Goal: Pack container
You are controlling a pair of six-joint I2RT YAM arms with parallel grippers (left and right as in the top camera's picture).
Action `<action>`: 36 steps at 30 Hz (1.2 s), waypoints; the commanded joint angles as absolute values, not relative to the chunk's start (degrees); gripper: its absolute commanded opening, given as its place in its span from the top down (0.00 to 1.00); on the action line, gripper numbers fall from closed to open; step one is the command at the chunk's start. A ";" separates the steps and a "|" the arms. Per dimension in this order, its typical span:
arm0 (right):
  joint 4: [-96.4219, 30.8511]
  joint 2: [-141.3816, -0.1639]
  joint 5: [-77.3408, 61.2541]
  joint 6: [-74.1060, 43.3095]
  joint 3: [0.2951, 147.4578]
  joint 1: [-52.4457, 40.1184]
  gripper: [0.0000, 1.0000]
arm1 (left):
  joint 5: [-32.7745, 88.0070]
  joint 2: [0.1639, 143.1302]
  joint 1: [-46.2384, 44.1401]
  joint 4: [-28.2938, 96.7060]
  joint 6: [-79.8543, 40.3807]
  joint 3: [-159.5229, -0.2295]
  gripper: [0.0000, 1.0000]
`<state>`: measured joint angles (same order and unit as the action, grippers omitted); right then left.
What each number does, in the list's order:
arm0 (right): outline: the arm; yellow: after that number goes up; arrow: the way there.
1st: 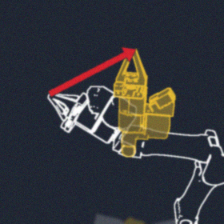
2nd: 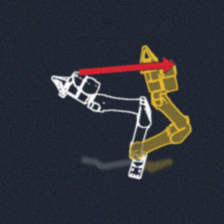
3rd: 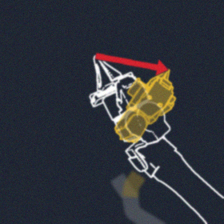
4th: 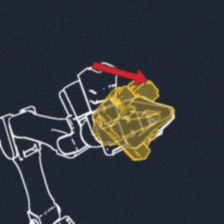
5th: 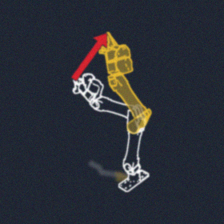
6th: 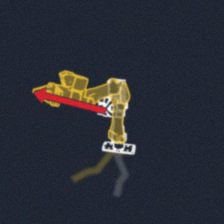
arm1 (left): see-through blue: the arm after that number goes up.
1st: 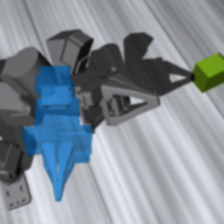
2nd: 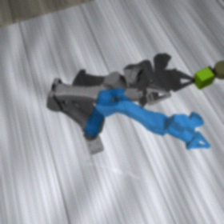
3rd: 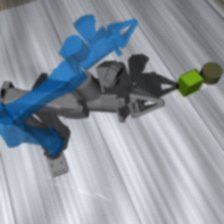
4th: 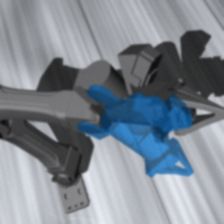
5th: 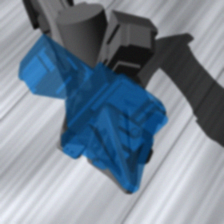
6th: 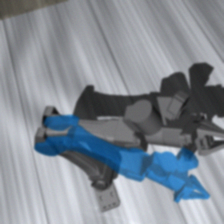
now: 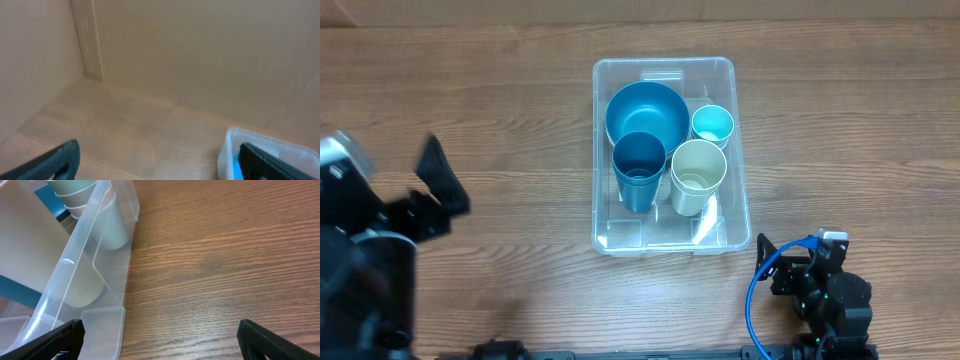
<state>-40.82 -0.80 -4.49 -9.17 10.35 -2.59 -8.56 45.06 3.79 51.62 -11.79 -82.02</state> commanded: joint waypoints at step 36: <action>-40.56 -0.21 -4.78 -8.93 9.28 -2.17 0.00 | -3.14 0.25 2.98 33.74 -12.84 -8.75 0.00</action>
